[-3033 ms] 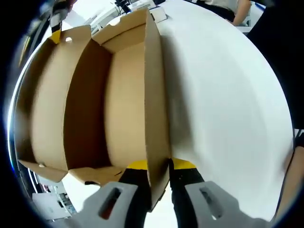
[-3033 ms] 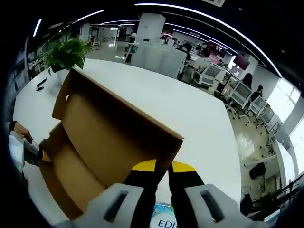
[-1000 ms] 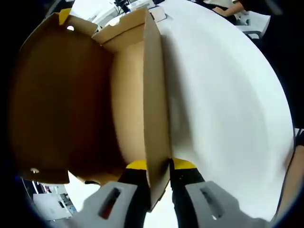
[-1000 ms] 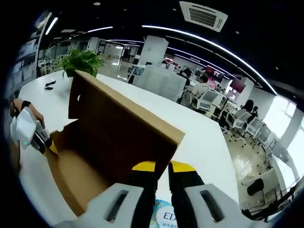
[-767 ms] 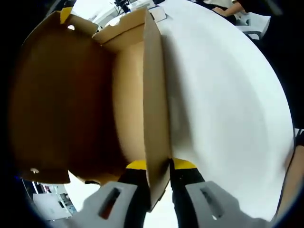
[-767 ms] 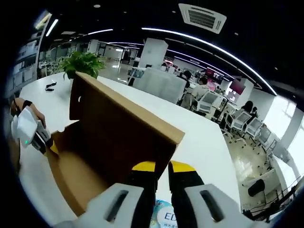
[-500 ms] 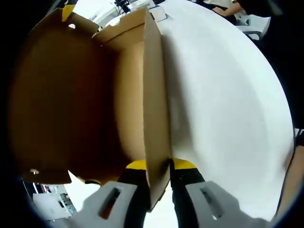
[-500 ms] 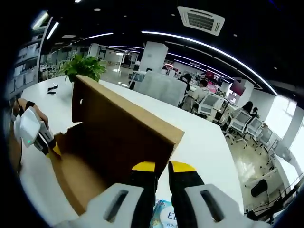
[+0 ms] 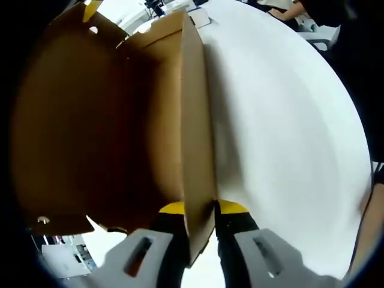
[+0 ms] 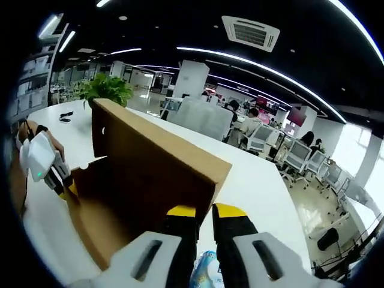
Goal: Operate the shoe box by opening the lid, removing the specified soft item, and placing it in the target area until the item is outside and the box remains undamaged.
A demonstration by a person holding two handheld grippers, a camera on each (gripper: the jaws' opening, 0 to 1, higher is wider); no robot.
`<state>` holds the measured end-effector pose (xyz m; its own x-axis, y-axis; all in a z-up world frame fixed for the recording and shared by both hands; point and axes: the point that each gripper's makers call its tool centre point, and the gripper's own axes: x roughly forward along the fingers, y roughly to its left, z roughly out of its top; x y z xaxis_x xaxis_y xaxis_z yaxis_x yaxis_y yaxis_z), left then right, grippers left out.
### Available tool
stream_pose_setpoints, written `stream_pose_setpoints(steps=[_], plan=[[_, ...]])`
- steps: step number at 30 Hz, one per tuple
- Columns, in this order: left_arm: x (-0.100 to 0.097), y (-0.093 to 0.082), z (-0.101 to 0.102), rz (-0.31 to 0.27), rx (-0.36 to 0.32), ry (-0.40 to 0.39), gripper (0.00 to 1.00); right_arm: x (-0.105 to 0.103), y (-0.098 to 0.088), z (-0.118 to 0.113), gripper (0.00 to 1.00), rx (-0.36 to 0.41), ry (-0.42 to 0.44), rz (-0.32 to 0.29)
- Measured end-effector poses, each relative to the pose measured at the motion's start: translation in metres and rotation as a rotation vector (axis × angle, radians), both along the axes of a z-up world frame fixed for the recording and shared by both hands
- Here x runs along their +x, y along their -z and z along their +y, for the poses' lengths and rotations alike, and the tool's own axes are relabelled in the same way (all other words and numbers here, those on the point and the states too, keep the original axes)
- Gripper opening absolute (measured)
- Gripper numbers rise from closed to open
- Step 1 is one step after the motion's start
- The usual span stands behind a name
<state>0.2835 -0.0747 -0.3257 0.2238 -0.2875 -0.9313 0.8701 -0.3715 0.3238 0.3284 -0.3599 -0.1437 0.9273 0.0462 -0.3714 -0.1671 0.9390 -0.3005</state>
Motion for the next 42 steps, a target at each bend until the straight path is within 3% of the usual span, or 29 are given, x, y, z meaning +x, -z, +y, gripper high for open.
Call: stream_pose_setpoints(steps=[42], plan=[[0.001,0.0,0.0,0.003,-0.006,-0.001,0.15,-0.026,0.013,0.011,0.07,0.009,-0.008,0.002]])
